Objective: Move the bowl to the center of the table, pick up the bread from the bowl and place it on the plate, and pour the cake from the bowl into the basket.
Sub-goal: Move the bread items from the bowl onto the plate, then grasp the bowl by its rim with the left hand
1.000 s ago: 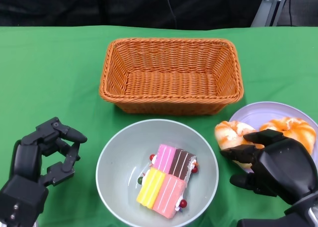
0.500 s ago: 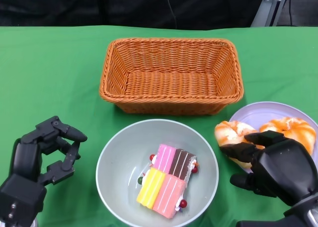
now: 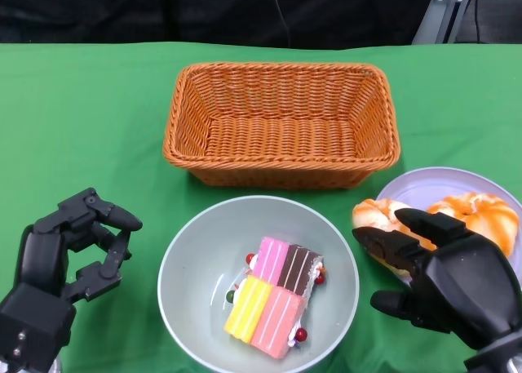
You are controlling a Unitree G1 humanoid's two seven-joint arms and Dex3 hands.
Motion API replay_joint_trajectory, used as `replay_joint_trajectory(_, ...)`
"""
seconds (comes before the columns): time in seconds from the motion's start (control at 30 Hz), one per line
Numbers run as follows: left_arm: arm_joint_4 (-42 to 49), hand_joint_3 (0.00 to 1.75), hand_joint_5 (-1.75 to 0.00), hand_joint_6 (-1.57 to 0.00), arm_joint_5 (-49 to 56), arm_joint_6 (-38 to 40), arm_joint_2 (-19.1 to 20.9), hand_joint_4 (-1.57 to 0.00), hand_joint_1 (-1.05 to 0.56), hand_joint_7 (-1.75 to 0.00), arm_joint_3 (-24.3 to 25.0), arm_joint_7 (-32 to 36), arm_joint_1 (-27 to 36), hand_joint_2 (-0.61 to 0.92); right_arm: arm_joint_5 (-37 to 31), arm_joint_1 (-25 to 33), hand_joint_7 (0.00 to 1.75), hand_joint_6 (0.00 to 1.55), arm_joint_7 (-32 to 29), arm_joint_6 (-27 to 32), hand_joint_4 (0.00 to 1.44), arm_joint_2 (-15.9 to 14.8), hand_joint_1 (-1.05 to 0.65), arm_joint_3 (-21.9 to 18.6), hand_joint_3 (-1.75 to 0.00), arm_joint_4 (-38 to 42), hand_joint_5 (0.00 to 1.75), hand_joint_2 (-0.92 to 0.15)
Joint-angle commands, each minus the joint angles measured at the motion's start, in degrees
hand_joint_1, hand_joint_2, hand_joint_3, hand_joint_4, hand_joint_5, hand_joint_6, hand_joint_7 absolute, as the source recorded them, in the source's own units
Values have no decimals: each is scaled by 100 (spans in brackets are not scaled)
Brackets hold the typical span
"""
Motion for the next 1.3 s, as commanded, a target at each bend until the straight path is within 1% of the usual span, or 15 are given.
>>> replay_joint_trajectory(0.03,41,87,-144,-83,-50,-70,102,-82,3,-119,44,-43,-4,63,741,294,0,52,130,-340,46,35,-71,-317,-9,-377,1,-92)
replay_joint_trajectory(0.13,41,87,-144,-83,-88,-73,99,-82,3,-119,45,-86,-11,64,2871,555,2,55,860,-1022,53,287,-54,-699,-7,-587,4,-92)
replay_joint_trajectory(0.2,45,87,-144,-82,-106,-76,97,-82,4,-119,45,-102,-17,64,3557,615,2,57,1235,-1130,56,358,-47,-816,-6,-645,5,-92)
replay_joint_trajectory(0.23,65,87,-144,-82,-88,-80,105,-82,4,-119,45,-84,-27,64,4625,630,6,64,1774,-1057,65,466,-40,-1001,-7,-654,11,-92)
replay_joint_trajectory(0.27,80,87,-144,-83,-75,-84,112,-82,4,-119,44,-72,-33,64,5413,640,13,77,2180,-1001,77,543,-28,-1141,-12,-658,31,-92)
replay_joint_trajectory(0.33,93,86,-144,-83,-28,-74,135,-82,4,-119,39,-34,-35,64,6420,673,20,90,2726,-1016,81,641,-17,-1410,-17,-554,68,-92)
replay_joint_trajectory(0.4,90,86,-144,-83,14,-57,156,-82,4,-119,32,-3,-30,64,6736,702,45,91,2958,-1103,78,675,-12,-1594,-23,-415,107,-90)
replay_joint_trajectory(0.43,106,86,-144,-83,-13,-73,175,-82,4,-119,34,-52,-30,64,6898,769,51,90,3107,-1213,78,703,-12,-1674,-24,-337,112,-89)
replay_joint_trajectory(0.5,128,87,-144,-83,-58,-100,193,-81,4,-119,38,-122,-34,63,7075,845,85,81,3363,-1320,74,767,-13,-1793,-32,-261,127,-85)
replay_joint_trajectory(0.57,158,87,-144,-83,-74,-138,223,-81,4,-120,36,-179,-38,63,7480,937,97,77,3756,-1345,72,912,-14,-1927,-35,-235,134,-83)
replay_joint_trajectory(0.7,101,88,-139,-83,-50,-195,289,-81,4,-118,5,-267,-6,61,7987,1132,110,70,4443,-1348,70,1055,-17,-2133,-36,-307,144,-86)
replay_joint_trajectory(0.83,-73,88,-131,-84,-48,-432,373,-82,5,-107,-74,-499,83,60,8204,1408,120,68,4733,-891,72,1048,-20,-2231,-41,-761,150,-83)
replay_joint_trajectory(1.03,-719,55,-95,-91,28,-337,531,-79,-5,-55,-266,-842,365,70,8261,1496,135,62,4821,-507,71,1168,-23,-2354,-80,-1019,158,-61)
replay_joint_trajectory(1.17,-1195,38,-44,-79,425,-525,832,-68,-15,-12,-417,-977,554,69,8360,1425,137,62,4825,-223,71,1275,-23,-2460,-85,-1039,161,-57)
replay_joint_trajectory(1.3,-1362,30,-29,-77,556,-472,900,-68,-18,-3,-457,-917,626,73,8348,1409,136,64,4866,-102,72,1351,-23,-2535,-86,-1071,162,-56)
